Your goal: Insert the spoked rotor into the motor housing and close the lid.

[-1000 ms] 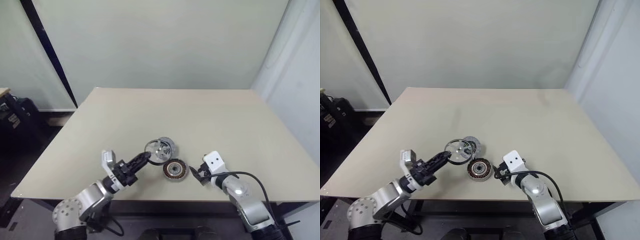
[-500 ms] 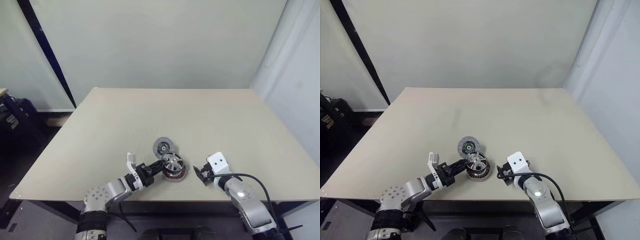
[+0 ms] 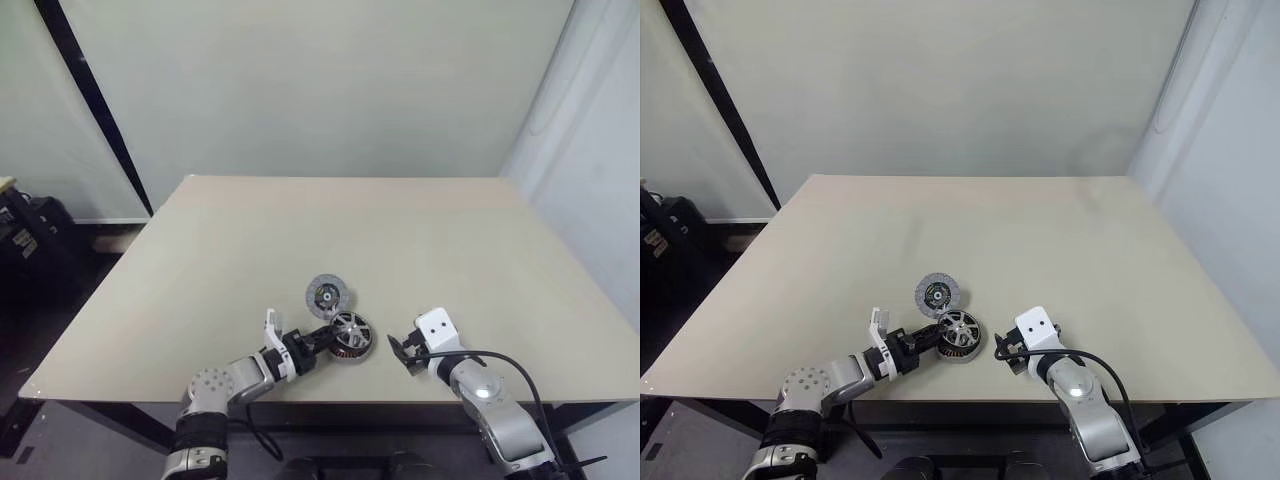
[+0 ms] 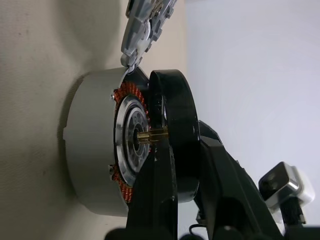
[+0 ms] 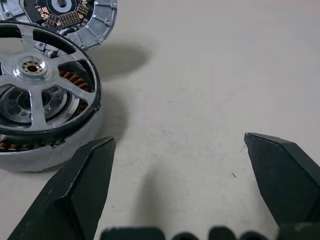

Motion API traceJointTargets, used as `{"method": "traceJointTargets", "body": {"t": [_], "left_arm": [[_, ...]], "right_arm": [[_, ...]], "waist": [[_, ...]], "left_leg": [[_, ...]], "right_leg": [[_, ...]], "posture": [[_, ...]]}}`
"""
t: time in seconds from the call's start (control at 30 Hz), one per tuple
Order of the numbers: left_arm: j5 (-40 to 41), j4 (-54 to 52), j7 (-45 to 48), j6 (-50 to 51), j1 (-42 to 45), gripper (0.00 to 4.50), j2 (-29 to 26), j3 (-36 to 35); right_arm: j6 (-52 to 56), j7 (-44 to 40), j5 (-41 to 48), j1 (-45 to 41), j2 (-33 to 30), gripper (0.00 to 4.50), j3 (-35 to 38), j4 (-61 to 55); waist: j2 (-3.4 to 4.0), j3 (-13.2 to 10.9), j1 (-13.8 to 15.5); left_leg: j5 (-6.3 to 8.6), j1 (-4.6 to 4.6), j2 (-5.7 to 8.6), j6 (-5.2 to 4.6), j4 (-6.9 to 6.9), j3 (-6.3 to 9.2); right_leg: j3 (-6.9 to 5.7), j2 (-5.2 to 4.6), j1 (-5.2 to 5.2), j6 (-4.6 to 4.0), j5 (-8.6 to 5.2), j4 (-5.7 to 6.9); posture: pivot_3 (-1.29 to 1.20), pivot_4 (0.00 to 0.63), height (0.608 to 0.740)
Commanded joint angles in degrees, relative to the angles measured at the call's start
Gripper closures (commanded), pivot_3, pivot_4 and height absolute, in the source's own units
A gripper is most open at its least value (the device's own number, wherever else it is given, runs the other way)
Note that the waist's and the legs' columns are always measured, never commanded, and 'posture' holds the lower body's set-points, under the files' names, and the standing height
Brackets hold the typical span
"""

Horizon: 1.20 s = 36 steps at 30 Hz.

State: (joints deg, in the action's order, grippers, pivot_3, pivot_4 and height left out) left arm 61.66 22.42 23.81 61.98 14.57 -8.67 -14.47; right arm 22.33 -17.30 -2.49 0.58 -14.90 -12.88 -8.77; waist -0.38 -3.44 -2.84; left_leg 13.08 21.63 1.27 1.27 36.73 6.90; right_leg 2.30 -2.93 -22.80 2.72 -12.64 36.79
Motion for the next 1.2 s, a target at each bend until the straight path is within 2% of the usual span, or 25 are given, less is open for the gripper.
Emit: {"method": "traceJointTargets", "body": {"t": [0.03, 0.07, 0.13, 0.2, 0.3, 0.47, 0.5, 0.77, 0.8, 0.93, 0.97, 1.07, 1.2], "left_arm": [[-1.98, 0.03, 0.72, -0.16, 1.33, 4.25, -0.23, -0.52], [-2.31, 0.03, 0.87, -0.06, 1.36, 4.25, -0.28, -0.52], [-2.93, 0.01, 1.18, 0.13, 1.47, 3.52, -0.33, -0.59], [-3.61, -0.09, 1.50, 0.26, 1.63, 2.97, -0.33, -0.83], [-4.55, -1.18, 1.28, 0.17, 1.81, 1.85, -0.68, -1.08], [-5.61, -7.57, 0.02, 0.98, 2.03, 0.10, -2.14, -0.78], [-5.38, -10.68, 0.26, 1.69, 1.94, 0.02, -2.85, -0.21], [-3.69, -29.34, -0.17, 3.90, 3.36, 0.02, -6.17, 2.06], [-4.69, -31.01, 0.21, 3.49, 3.24, 0.02, -7.09, 2.85], [-15.16, -35.46, 7.88, -8.82, -0.26, 0.02, -14.19, 7.88], [-17.89, -34.91, 10.52, -13.94, -1.42, 0.19, -15.52, 7.99], [-22.70, -32.98, 13.87, -21.05, -3.85, 0.92, -19.06, 8.00], [-25.42, -29.66, 16.49, -27.91, -6.23, 2.36, -20.25, 5.99]], "right_arm": [[-0.31, 0.50, -0.54, -0.79, 0.13, 0.00, 0.67, -2.77], [-0.32, 0.51, -0.56, -0.81, 0.19, 0.00, 0.60, -2.73], [-0.36, 0.52, -0.60, -0.85, 0.31, 0.00, 0.46, -2.64], [-0.41, 0.53, -0.63, -0.92, 0.42, 0.00, 0.38, -2.51], [-0.49, 0.51, -0.72, -1.03, 0.62, 0.00, 0.23, -2.29], [-0.58, 0.38, -0.89, -1.07, 0.84, 0.00, 0.19, -2.08], [-0.59, 0.35, -0.90, -1.05, 0.81, 0.00, 0.23, -2.06], [-0.93, 0.34, -0.95, -1.69, 0.69, 0.00, 0.59, -0.86], [-0.96, 0.46, -1.00, -1.82, 0.74, 0.00, 0.64, -0.75], [-0.57, -0.05, 0.59, -2.08, 1.49, 0.00, 1.48, -2.25], [0.46, -1.07, 2.67, -1.93, 2.26, 0.18, 1.93, -3.84], [4.99, -5.34, 8.03, -1.82, 3.40, 0.93, 1.43, -8.41], [11.14, -8.95, 10.32, -3.28, 3.49, 2.39, -2.96, -11.34]], "waist": [[0.00, 0.00, 0.00], [0.00, 0.00, 0.00], [0.00, 0.00, 0.00], [0.00, 0.00, -0.01], [0.00, 0.00, 0.00], [0.00, 0.00, 0.00], [0.00, 0.00, 0.00], [0.01, -0.03, 0.01], [0.00, -0.03, 0.00], [0.04, -0.03, -0.06], [0.05, -0.03, -0.07], [0.10, -0.05, 0.00], [0.10, -0.06, 0.03]], "left_leg": [[0.01, 0.00, 0.00, 0.02, 0.00, 0.00], [0.01, -0.01, 0.00, 0.03, 0.01, 0.00], [0.03, -0.01, 0.00, 0.06, 0.02, 0.00], [0.08, -0.01, 0.00, 0.13, 0.02, 0.00], [0.08, -0.03, -0.01, 0.13, 0.02, 0.00], [0.08, -0.03, 0.00, 0.14, 0.02, 0.00], [0.08, -0.01, -0.01, 0.14, 0.02, 0.00], [-0.04, 0.06, 0.00, -0.06, -0.17, 0.01], [-0.04, 0.07, 0.00, -0.06, -0.18, 0.00], [-0.05, 0.02, -0.04, -0.06, -0.33, -0.15], [-0.06, 0.00, -0.05, -0.05, -0.39, -0.18], [-0.11, 0.04, -0.09, -0.01, -0.56, -0.20], [-0.11, 0.10, -0.06, -0.01, -0.56, -0.16]], "right_leg": [[0.00, 0.00, 0.00, 0.00, 0.00, 0.00], [0.00, 0.00, 0.01, 0.00, 0.00, 0.00], [0.00, 0.00, 0.01, 0.00, 0.00, 0.00], [0.00, 0.00, 0.00, 0.00, 0.00, 0.00], [0.00, 0.00, 0.01, 0.00, 0.00, 0.00], [0.00, -0.01, 0.03, 0.00, 0.00, -0.01], [0.01, -0.01, 0.02, 0.00, 0.00, -0.01], [0.03, -0.01, -0.10, 0.01, 0.00, -0.02], [0.03, -0.01, -0.11, 0.01, 0.00, -0.03], [0.12, 0.00, -0.22, 0.00, 0.00, -0.02], [0.15, 0.00, -0.25, 0.00, 0.00, -0.01], [0.18, 0.04, -0.43, -0.02, 0.00, 0.00], [0.16, 0.02, -0.44, -0.02, 0.00, -0.06]], "posture": [[0.00, 0.000, 0.740], [0.00, 0.000, 0.740], [0.00, 0.000, 0.740], [0.00, 0.000, 0.740], [0.00, 0.000, 0.740], [0.00, 0.000, 0.740], [0.00, 0.000, 0.740], [0.00, 0.000, 0.740], [0.00, 0.000, 0.740], [0.00, 0.000, 0.740], [0.00, 0.000, 0.740], [0.00, 0.000, 0.740], [0.00, 0.000, 0.740]]}}
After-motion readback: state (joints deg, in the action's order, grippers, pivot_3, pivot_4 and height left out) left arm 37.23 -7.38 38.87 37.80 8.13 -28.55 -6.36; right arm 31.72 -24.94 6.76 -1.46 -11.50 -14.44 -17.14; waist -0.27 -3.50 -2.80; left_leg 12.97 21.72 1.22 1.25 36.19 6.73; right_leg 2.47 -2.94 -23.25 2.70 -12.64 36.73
